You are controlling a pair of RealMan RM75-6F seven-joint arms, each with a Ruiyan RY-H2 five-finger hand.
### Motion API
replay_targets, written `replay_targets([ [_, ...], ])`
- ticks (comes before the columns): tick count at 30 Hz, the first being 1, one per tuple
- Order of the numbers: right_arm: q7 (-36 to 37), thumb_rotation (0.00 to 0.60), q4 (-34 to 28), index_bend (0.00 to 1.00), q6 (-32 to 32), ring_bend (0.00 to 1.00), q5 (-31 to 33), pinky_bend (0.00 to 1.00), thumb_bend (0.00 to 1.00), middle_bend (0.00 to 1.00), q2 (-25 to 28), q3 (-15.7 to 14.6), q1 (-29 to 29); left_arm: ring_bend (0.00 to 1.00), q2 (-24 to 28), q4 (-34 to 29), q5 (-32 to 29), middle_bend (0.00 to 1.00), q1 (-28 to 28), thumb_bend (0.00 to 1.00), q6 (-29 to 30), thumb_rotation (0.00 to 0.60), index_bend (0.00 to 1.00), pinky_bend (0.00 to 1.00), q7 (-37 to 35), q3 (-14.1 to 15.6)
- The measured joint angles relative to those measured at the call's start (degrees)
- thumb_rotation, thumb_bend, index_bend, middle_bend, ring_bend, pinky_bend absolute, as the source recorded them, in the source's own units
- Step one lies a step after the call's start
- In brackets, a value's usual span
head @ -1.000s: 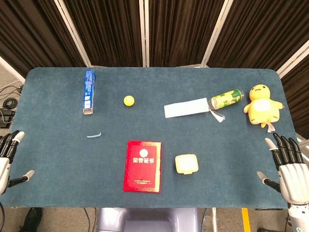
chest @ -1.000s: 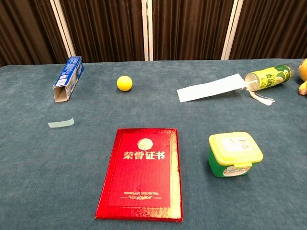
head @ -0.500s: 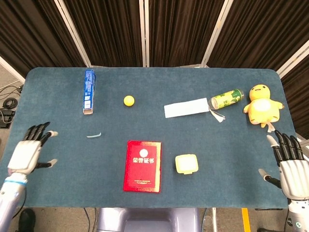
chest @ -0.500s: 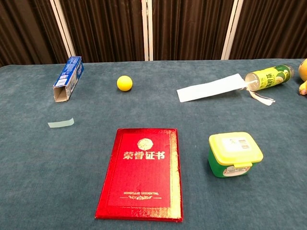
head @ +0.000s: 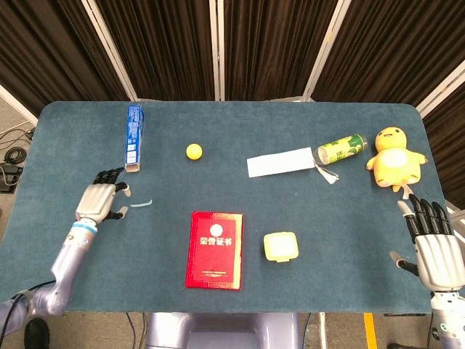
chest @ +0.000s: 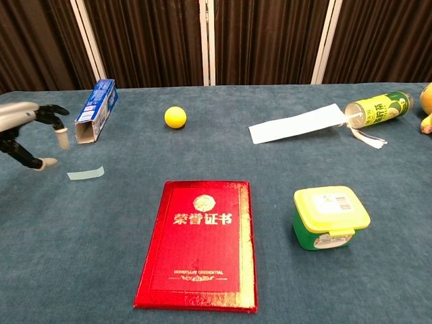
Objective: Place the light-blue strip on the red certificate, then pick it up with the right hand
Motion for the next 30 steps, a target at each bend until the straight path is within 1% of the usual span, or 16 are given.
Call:
replay_targets([
  [3, -0.3, 0.6, 0.2, 0.1, -0.3, 0.0, 0.6, 0.0, 0.0, 0.0, -0.2, 0.1, 0.1, 0.0, -1.7, 2.2, -1.6, 0.0, -1.4, 0.36, -1.3, 0.6, 0.43, 0.0, 0.7, -0.1],
  [7, -0.5, 0.6, 0.3, 0.1, -0.4, 0.0, 1.2, 0.0, 0.0, 0.0, -0.4, 0.2, 0.1, 0.0, -3.5, 4.7, -3.3, 0.0, -2.5, 0.41, -2.9, 0.6, 0.43, 0.0, 1.0, 0.2],
  [17, 0.3, 0.6, 0.7, 0.1, -0.6, 0.0, 1.9, 0.0, 0.0, 0.0, -0.2, 0.4, 0.2, 0.0, -6.8, 9.7, -5.0, 0.0, -3.7, 0.42, -4.2, 0.6, 0.45, 0.0, 0.7, 1.4],
  [20, 0.4, 0.6, 0.7, 0.1, -0.7, 0.0, 2.0, 0.0, 0.0, 0.0, -0.2, 0.4, 0.2, 0.0, -7.5, 10.8, -5.2, 0.0, -3.9, 0.44, -4.4, 0.6, 0.46, 0.0, 0.5, 1.6],
  [25, 0.9, 0.6, 0.7, 0.1, -0.8, 0.0, 2.3, 0.0, 0.0, 0.0, 0.0, 0.4, 0.3, 0.0, -8.4, 12.2, -5.9, 0.0, -4.2, 0.5, -4.7, 0.6, 0.49, 0.0, 0.3, 1.7],
  [30, 1.1, 0.6, 0.7, 0.1, -0.8, 0.0, 2.4, 0.0, 0.0, 0.0, 0.0, 0.4, 0.3, 0.0, -8.8, 12.6, -6.0, 0.0, -4.4, 0.52, -4.2, 0.6, 0.51, 0.0, 0.5, 1.6],
])
